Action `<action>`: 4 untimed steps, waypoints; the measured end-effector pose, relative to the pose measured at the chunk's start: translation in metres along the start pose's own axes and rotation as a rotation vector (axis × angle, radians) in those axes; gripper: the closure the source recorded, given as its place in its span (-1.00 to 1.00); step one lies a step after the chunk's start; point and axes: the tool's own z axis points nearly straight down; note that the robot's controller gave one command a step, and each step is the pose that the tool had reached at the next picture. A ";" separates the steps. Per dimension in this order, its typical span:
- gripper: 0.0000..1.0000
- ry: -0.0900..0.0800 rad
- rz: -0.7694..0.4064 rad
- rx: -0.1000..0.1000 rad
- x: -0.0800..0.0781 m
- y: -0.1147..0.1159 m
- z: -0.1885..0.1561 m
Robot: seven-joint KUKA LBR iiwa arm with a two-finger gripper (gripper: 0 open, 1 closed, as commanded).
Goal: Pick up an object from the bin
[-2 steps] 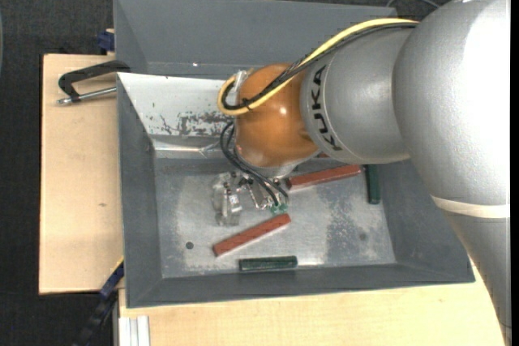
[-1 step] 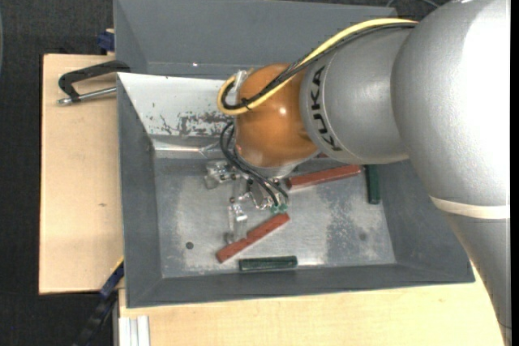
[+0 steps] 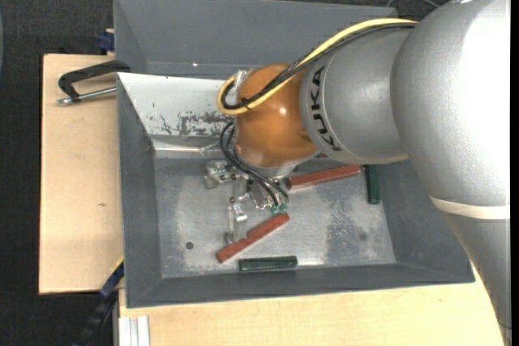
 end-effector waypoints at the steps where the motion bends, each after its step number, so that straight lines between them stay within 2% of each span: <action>1: -1.00 0.004 0.047 -0.002 0.020 -0.011 -0.010; 2: -1.00 0.005 0.069 0.001 0.036 -0.052 -0.014; 3: 1.00 0.005 -0.017 0.001 0.076 -0.080 0.000; 4: 1.00 0.005 -0.017 0.001 0.076 -0.080 0.000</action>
Offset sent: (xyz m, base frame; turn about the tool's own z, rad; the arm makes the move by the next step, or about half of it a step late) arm -0.0190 -0.0740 0.0104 0.0520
